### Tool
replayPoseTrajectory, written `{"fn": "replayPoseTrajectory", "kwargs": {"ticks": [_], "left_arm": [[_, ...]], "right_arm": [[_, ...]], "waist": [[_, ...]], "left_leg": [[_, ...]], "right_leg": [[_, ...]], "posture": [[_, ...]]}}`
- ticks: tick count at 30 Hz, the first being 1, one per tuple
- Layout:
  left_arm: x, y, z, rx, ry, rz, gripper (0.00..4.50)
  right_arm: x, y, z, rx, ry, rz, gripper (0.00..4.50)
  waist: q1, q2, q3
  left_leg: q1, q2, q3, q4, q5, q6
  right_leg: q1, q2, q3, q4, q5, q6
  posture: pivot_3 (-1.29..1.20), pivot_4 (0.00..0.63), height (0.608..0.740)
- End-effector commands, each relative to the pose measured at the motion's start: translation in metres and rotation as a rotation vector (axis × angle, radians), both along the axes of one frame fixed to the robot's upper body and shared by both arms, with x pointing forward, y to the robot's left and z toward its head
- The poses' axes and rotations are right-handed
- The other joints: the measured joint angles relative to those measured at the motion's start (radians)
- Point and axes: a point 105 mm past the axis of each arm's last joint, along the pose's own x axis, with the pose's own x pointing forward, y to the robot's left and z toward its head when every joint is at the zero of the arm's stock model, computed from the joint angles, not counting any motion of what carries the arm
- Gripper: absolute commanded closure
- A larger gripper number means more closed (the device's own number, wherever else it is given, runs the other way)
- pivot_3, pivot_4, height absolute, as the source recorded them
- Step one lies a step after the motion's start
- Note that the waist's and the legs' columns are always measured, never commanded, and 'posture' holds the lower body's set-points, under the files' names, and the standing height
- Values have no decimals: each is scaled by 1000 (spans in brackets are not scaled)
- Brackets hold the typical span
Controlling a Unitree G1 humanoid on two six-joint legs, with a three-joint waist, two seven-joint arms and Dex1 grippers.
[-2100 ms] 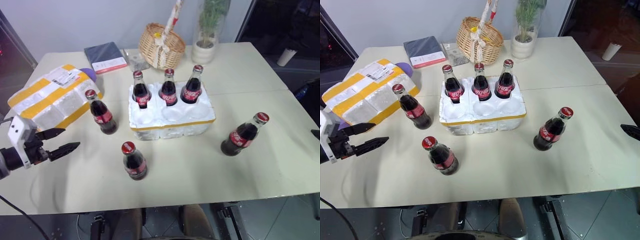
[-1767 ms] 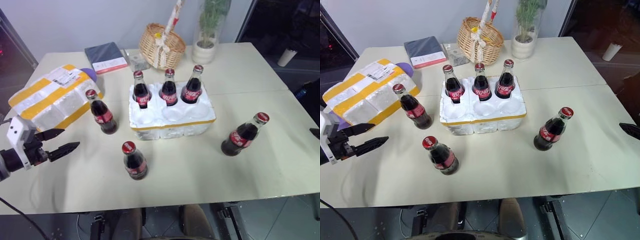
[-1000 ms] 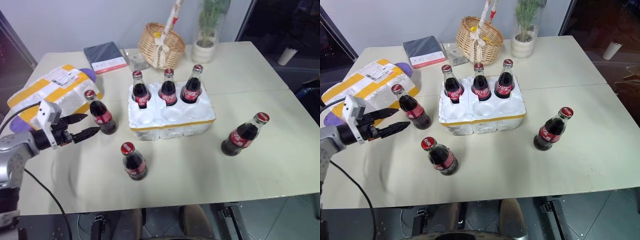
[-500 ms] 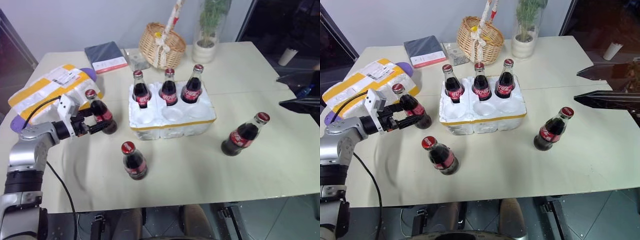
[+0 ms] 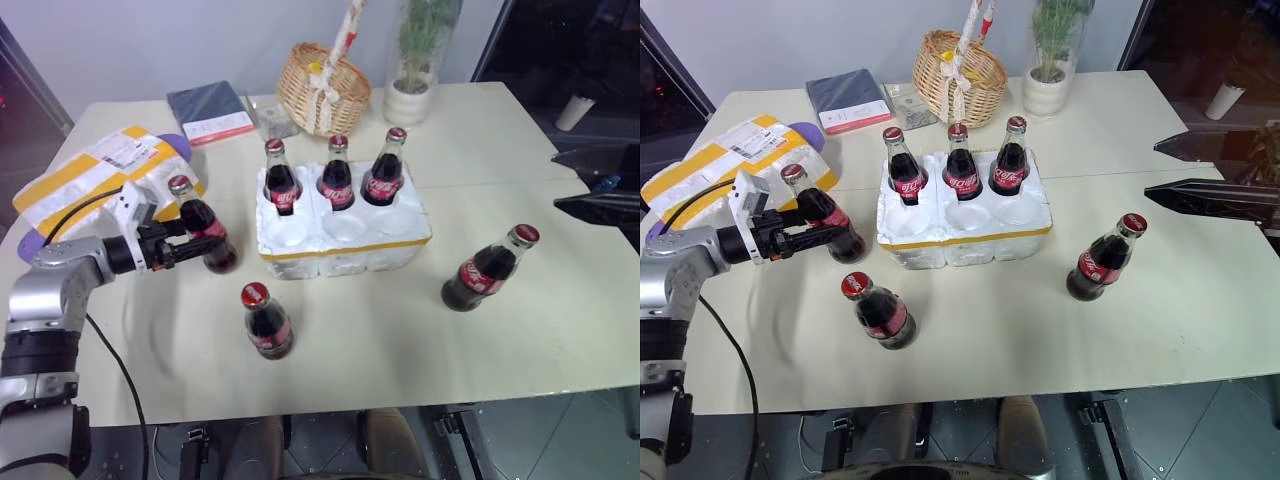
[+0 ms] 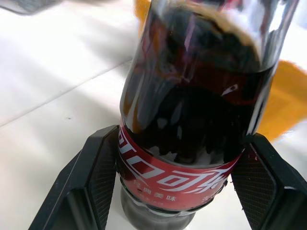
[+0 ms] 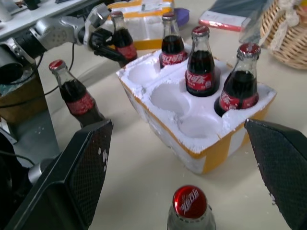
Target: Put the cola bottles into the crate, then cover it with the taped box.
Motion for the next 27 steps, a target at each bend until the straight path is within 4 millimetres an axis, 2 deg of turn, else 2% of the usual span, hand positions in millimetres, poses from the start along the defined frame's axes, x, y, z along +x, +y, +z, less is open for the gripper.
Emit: {"fn": "replayPoseTrajectory", "kwargs": {"ticks": [1,2,4,6,9,13,16,21,24,27], "left_arm": [[-10,-22,90,-89,-125,-216,1711],[-12,-30,106,-105,-136,-270,1711],[-12,-42,126,-127,-142,-338,1711],[-8,-57,144,-158,-154,-400,1711],[-2,-77,157,-183,-166,-475,1711],[6,-98,138,-81,-169,-553,1711],[11,-103,118,-22,-154,-575,1711],[10,-114,92,24,-118,-632,1711],[14,-121,69,112,-160,-622,1711],[20,-125,54,177,-214,-593,1711]], "right_arm": [[-7,1,8,2,-55,3,0],[-7,0,6,3,-53,-3,0],[-8,-1,4,6,-50,-13,0],[-8,-2,1,11,-46,-29,0],[-9,-4,-1,22,-45,-51,0],[-11,-5,-3,38,-48,-75,0],[-13,-4,-4,41,-47,-88,0],[-15,-6,-7,54,-41,-113,0],[-13,-8,-10,59,-36,-135,0],[-12,-7,-12,58,-36,-144,0]], "waist": [[1,-4,3],[4,-11,7],[10,-11,7],[12,-10,7],[22,-10,7],[19,-9,7],[17,-9,8],[24,-9,8],[26,-9,8],[26,-9,8]], "left_leg": [[0,0,0,0,0,0],[-1,0,-1,1,0,0],[-14,0,-7,8,2,-2],[-14,-1,-6,10,1,-2],[-14,-2,-6,11,1,-1],[-13,-2,-6,12,1,-1],[-13,-1,-6,13,1,-1],[-14,-1,-6,13,1,-1],[-14,-1,-6,14,1,-1],[-14,-1,-6,15,1,-1]], "right_leg": [[0,0,0,0,0,0],[-1,0,0,1,0,0],[-8,3,-4,2,1,1],[-6,2,-4,1,2,2],[-5,1,-4,1,2,3],[-5,1,-4,2,2,3],[-6,1,-3,2,2,3],[-6,1,-3,2,2,3],[-5,1,-3,2,2,3],[-5,1,-3,2,2,3]], "posture": [[0,150,740],[0,150,740],[0,150,740],[0,150,740],[0,150,740],[0,150,740],[0,150,740],[0,150,740],[0,150,740],[0,150,740]]}}
